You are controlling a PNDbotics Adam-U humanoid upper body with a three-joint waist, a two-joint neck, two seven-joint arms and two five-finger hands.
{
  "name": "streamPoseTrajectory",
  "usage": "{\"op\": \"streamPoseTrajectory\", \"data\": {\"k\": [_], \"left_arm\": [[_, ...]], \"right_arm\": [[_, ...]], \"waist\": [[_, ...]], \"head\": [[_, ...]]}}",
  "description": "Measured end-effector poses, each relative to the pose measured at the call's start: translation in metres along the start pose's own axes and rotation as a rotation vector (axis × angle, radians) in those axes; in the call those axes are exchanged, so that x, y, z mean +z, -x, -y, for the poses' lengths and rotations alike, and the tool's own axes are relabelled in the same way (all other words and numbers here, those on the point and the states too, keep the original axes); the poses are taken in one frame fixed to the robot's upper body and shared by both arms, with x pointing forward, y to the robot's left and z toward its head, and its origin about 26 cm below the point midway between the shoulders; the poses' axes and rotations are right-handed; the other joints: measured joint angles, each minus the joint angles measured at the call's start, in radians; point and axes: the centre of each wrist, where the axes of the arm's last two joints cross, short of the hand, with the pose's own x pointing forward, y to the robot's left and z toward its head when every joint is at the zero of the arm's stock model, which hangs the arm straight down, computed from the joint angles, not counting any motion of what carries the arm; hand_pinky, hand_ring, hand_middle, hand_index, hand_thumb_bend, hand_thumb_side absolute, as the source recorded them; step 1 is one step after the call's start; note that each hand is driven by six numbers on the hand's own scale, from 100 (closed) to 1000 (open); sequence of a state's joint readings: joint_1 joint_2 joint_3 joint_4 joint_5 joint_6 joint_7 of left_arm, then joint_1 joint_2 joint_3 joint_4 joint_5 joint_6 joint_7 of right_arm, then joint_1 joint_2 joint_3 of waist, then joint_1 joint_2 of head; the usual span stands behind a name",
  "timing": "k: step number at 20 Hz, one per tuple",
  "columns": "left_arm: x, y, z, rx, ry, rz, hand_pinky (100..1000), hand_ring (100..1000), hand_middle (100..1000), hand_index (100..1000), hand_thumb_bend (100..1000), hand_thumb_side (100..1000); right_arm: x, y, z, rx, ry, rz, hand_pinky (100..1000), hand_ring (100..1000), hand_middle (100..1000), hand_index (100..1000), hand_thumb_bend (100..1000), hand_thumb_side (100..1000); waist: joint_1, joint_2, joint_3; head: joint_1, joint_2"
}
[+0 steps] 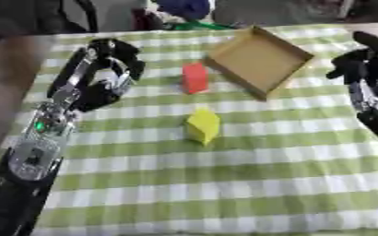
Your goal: Pick up objects on the table and place them in the box.
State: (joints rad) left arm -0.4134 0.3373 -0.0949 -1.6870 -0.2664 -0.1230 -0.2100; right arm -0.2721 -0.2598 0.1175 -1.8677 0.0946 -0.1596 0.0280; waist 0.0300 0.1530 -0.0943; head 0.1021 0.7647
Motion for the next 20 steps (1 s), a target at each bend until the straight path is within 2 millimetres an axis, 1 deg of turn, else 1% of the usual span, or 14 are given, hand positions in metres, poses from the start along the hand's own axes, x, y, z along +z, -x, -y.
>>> {"op": "streamPoseTrajectory", "data": {"k": [2,5,9,10,11,12,14,15,16,17,18,20], "left_arm": [[-0.006,-0.001,-0.003,-0.047,0.062,0.012,512,648,603,739,459,602],[-0.013,-0.003,-0.008,-0.120,0.162,0.025,541,662,618,754,484,549],[-0.028,-0.007,-0.015,-0.222,0.298,0.052,613,690,655,790,538,462],[-0.032,-0.009,-0.016,-0.251,0.336,0.061,617,691,657,791,539,457],[-0.036,-0.011,-0.017,-0.281,0.374,0.071,656,703,672,804,552,408],[-0.040,-0.013,-0.018,-0.311,0.416,0.081,675,710,682,813,560,382],[-0.051,-0.018,-0.018,-0.375,0.495,0.104,700,723,696,822,586,360],[-0.056,-0.020,-0.018,-0.406,0.532,0.115,729,736,712,833,602,328],[-0.060,-0.021,-0.017,-0.435,0.568,0.126,748,742,719,839,595,327],[-0.064,-0.023,-0.016,-0.464,0.603,0.136,748,742,722,839,608,303],[-0.068,-0.025,-0.015,-0.495,0.637,0.145,769,749,731,844,614,279],[-0.075,-0.027,-0.013,-0.545,0.698,0.161,783,754,739,851,618,258]], "right_arm": [[0.000,0.000,0.000,0.000,0.000,0.000,818,594,626,914,100,519],[0.000,0.000,0.000,0.000,0.000,0.000,818,594,626,915,100,519],[0.000,0.000,0.000,0.000,-0.001,0.000,818,594,626,915,100,519],[0.000,0.000,0.000,0.000,-0.001,0.000,818,594,626,915,100,519],[0.000,0.000,0.000,0.000,-0.002,-0.001,818,594,626,915,100,519],[0.000,0.000,0.000,0.000,-0.003,-0.001,818,594,625,915,100,519],[0.000,0.000,-0.001,-0.001,-0.005,-0.002,818,594,626,915,100,518],[0.000,0.000,-0.001,-0.002,-0.006,-0.002,818,594,625,915,100,518],[0.000,0.000,-0.001,-0.002,-0.008,-0.002,818,594,625,915,100,506],[0.000,0.000,-0.002,-0.002,-0.008,-0.002,818,594,625,915,100,518],[0.000,0.000,-0.002,-0.003,-0.009,-0.003,818,594,625,915,100,518],[0.000,0.000,-0.002,-0.003,-0.010,-0.004,818,594,625,915,100,518]], "waist": [[0.001,-0.001,-0.001],[0.004,-0.003,-0.004],[0.005,-0.004,-0.008],[0.005,-0.005,-0.009],[0.005,-0.005,-0.009],[0.006,-0.005,-0.009],[0.006,-0.006,-0.011],[0.007,-0.006,-0.013],[0.007,-0.006,-0.014],[0.008,-0.006,-0.015],[0.008,-0.006,-0.016],[0.008,-0.006,-0.016]], "head": [[0.000,0.000],[0.000,0.000],[-0.001,0.000],[0.000,0.000],[0.000,0.000],[0.000,0.000],[0.000,0.000],[0.000,0.000],[0.000,0.000],[0.000,0.000],[0.000,0.000],[0.000,0.000]]}}
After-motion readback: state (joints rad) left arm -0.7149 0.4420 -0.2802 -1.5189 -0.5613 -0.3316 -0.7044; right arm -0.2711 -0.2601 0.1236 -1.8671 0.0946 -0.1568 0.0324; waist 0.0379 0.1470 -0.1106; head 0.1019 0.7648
